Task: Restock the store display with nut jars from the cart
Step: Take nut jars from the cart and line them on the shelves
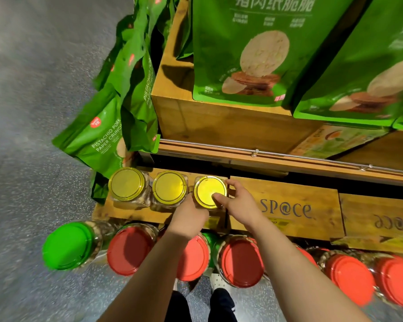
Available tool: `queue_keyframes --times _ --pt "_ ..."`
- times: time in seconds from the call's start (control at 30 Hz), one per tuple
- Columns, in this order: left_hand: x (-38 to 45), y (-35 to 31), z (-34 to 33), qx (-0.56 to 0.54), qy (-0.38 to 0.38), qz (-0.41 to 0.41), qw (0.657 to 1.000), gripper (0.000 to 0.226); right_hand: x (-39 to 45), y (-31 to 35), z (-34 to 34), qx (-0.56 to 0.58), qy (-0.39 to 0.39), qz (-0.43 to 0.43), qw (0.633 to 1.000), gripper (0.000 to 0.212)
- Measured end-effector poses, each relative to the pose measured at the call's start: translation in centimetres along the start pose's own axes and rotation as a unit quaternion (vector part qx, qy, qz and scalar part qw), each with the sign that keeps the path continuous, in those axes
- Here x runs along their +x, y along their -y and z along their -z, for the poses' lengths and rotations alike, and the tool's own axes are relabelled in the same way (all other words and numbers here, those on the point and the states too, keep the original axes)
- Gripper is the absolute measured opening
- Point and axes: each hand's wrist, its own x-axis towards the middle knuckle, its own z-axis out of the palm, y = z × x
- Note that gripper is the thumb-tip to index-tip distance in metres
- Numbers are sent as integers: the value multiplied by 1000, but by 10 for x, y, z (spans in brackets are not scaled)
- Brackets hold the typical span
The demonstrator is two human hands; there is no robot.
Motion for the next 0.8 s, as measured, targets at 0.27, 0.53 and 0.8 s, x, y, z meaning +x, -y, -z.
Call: queue_keyframes --times 0.27,0.53,0.8 --pt "-70 -37 29 217 -20 -85 972 75 -66 21 54 -107 -24 44 993 56" --pt "-156 -88 28 442 -72 -208 869 62 -177 41 118 -262 -59 82 960 59" --pt "-231 -132 -13 532 -41 -351 769 65 -312 4 164 -267 -216 56 938 71"
